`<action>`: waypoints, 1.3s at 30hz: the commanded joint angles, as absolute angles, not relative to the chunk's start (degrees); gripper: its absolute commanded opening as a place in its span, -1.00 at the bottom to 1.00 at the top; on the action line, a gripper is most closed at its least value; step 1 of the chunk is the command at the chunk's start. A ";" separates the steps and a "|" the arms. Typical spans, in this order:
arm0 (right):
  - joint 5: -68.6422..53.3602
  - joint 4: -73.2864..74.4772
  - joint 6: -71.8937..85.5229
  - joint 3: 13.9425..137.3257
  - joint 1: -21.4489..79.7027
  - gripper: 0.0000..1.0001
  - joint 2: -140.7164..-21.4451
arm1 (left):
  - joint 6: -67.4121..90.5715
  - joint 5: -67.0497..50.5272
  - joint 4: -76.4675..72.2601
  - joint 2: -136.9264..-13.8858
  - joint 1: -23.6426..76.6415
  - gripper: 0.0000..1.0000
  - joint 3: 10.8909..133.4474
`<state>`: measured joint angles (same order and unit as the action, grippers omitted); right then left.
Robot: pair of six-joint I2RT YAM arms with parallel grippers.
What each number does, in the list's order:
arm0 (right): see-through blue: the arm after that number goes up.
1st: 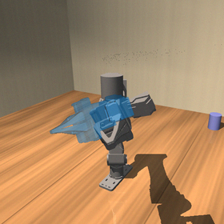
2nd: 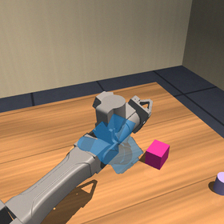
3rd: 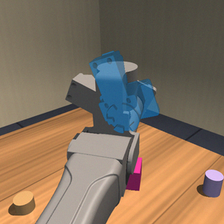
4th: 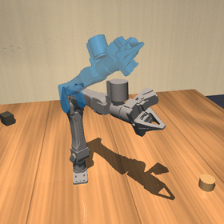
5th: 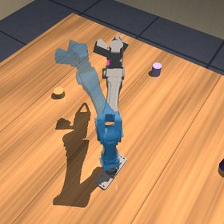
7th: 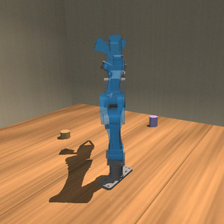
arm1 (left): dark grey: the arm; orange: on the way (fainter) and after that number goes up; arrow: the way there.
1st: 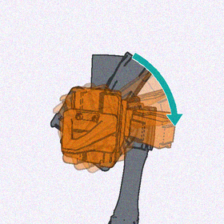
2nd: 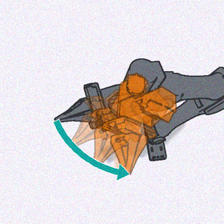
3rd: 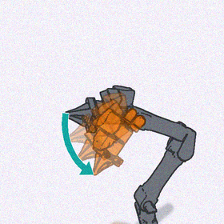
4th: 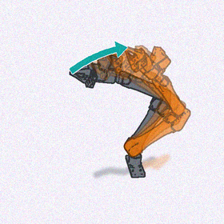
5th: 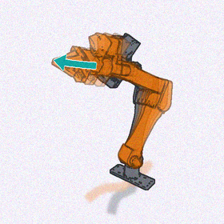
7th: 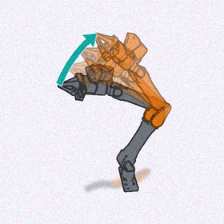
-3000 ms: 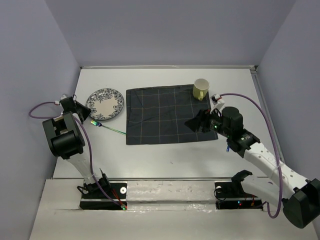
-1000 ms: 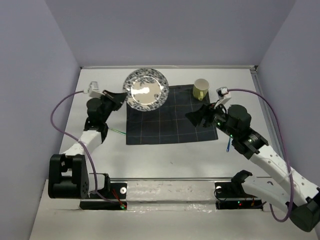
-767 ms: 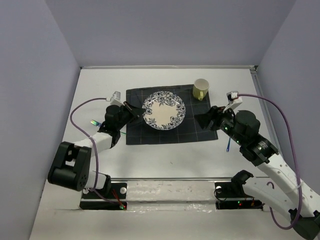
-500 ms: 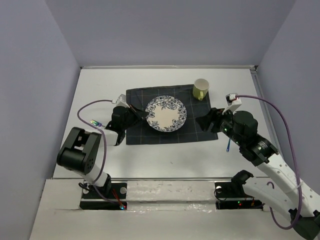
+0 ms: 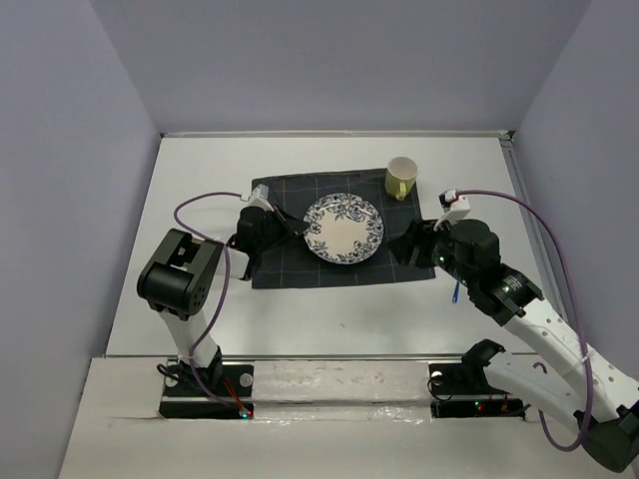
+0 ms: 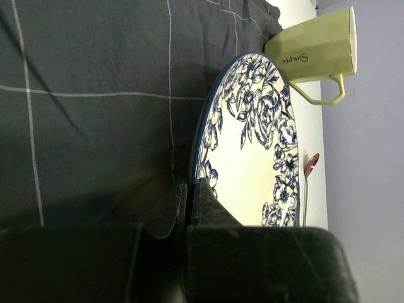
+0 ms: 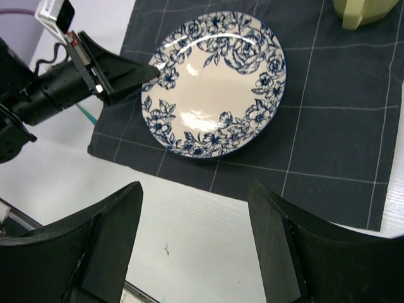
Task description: Set the dinner table for one person
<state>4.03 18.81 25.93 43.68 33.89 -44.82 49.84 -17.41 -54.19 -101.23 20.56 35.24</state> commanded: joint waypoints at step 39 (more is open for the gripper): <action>14.78 17.23 35.06 34.37 18.13 -0.03 -50.88 | 40.09 -3.25 -44.14 -64.02 20.83 0.98 32.70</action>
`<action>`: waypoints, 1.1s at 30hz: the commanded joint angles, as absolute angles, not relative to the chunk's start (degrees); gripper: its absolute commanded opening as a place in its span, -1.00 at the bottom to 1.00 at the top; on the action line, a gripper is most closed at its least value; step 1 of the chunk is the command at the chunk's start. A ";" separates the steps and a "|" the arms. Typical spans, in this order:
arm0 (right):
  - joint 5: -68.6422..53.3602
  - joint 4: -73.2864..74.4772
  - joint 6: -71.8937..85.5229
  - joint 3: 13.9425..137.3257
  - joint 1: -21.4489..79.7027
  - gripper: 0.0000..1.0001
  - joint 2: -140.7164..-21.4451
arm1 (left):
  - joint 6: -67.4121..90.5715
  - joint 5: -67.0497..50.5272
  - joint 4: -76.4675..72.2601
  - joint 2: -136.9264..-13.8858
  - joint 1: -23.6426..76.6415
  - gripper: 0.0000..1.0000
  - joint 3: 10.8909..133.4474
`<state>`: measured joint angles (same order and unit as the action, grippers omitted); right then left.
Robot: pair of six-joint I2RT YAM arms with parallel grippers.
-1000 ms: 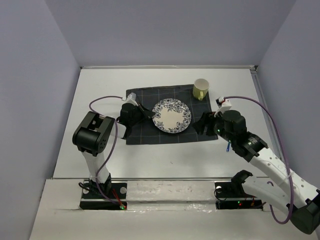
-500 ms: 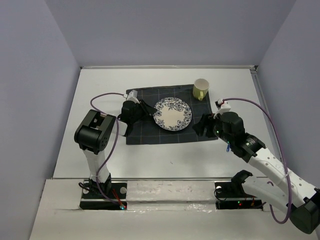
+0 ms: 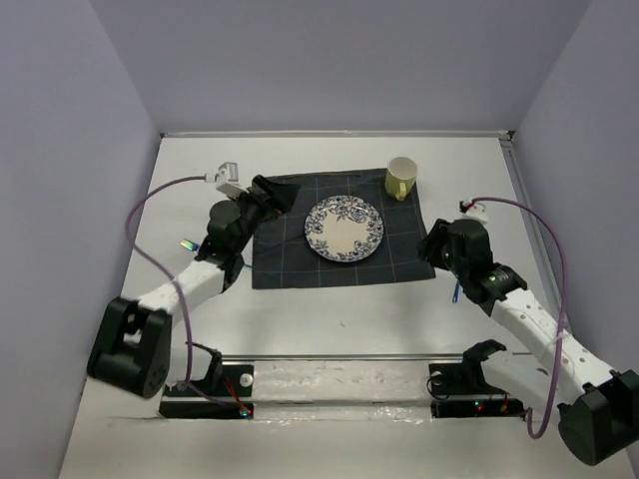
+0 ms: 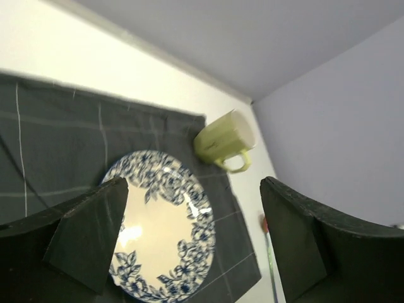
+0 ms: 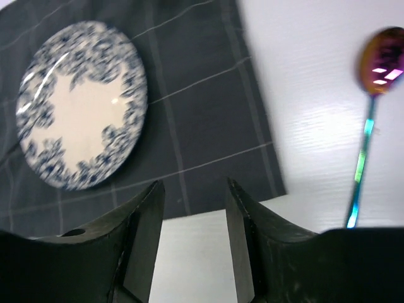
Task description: Set the dinner table for one person
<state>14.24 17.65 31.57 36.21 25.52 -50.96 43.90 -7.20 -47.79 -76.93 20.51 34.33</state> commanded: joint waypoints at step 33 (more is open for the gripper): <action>6.33 25.31 30.94 45.34 -6.94 -0.17 -82.61 | 13.80 -9.05 3.08 -17.23 25.75 0.98 37.71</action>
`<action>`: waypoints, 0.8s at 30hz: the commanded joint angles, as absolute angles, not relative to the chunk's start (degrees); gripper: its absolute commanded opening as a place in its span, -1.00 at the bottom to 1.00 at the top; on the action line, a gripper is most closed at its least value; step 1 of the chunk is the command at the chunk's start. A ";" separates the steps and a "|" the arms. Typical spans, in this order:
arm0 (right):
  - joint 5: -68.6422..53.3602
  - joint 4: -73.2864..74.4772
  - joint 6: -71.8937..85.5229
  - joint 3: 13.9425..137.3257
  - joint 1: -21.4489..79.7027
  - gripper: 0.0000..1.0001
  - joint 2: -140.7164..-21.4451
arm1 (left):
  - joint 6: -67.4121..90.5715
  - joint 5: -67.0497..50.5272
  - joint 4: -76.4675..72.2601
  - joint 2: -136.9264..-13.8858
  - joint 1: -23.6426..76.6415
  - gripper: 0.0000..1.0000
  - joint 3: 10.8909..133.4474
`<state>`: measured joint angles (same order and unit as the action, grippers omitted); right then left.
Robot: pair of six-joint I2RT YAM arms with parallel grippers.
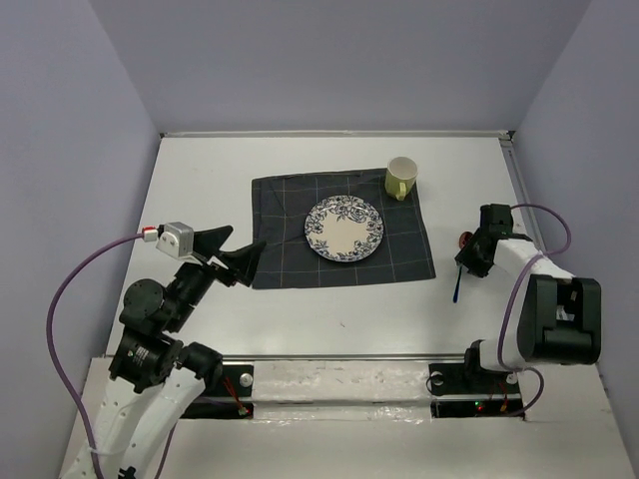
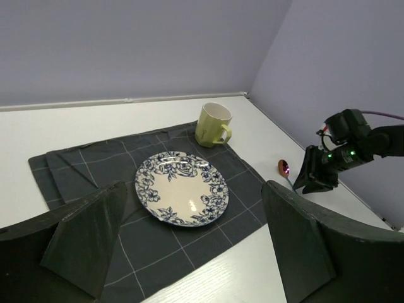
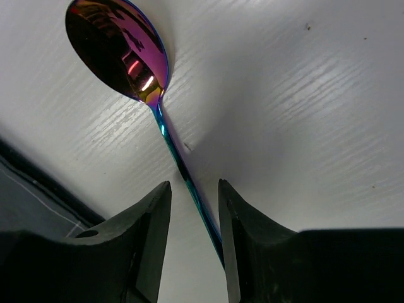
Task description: Set the dinner table for one person
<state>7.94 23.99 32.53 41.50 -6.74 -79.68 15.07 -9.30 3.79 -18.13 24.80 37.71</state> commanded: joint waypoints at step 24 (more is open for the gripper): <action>29.16 30.32 23.47 55.01 6.50 -1.00 -76.65 | 13.71 -8.53 3.43 -17.75 27.51 0.98 37.62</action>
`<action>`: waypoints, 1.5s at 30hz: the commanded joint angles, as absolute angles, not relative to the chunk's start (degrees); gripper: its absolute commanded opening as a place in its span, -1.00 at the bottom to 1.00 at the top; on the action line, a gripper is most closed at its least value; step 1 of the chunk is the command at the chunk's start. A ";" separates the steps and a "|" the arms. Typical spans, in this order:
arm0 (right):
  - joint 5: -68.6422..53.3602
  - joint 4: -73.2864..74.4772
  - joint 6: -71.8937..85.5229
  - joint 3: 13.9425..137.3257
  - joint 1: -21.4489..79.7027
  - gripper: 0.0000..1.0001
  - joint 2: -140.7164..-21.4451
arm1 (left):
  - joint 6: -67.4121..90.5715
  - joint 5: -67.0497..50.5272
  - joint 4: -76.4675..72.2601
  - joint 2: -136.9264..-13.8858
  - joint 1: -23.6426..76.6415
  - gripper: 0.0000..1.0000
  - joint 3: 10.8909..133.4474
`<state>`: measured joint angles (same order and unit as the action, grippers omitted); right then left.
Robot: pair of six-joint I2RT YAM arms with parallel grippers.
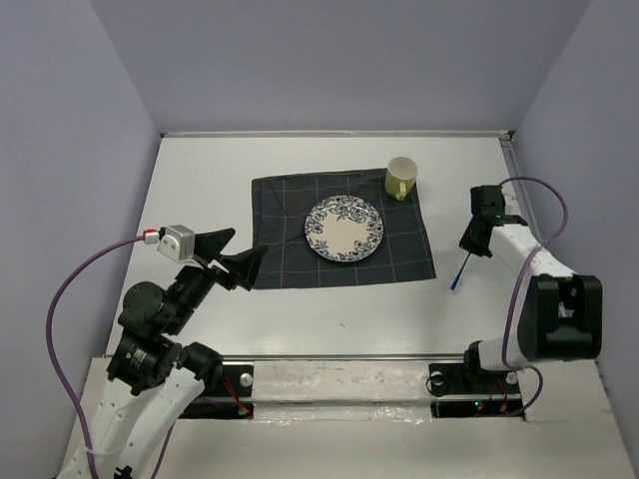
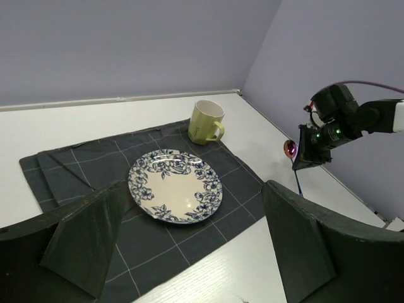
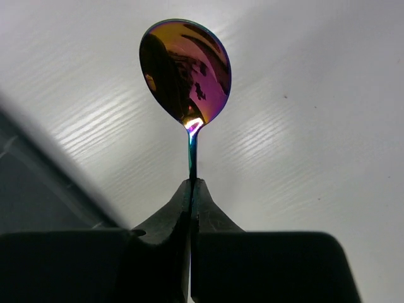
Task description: Set the dinner table for one person
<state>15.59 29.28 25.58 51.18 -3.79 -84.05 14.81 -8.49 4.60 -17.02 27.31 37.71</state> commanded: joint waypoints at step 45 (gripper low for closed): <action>21.36 12.48 16.00 68.56 26.20 -1.00 -102.65 | 13.89 -3.34 4.66 -26.54 25.49 0.98 37.88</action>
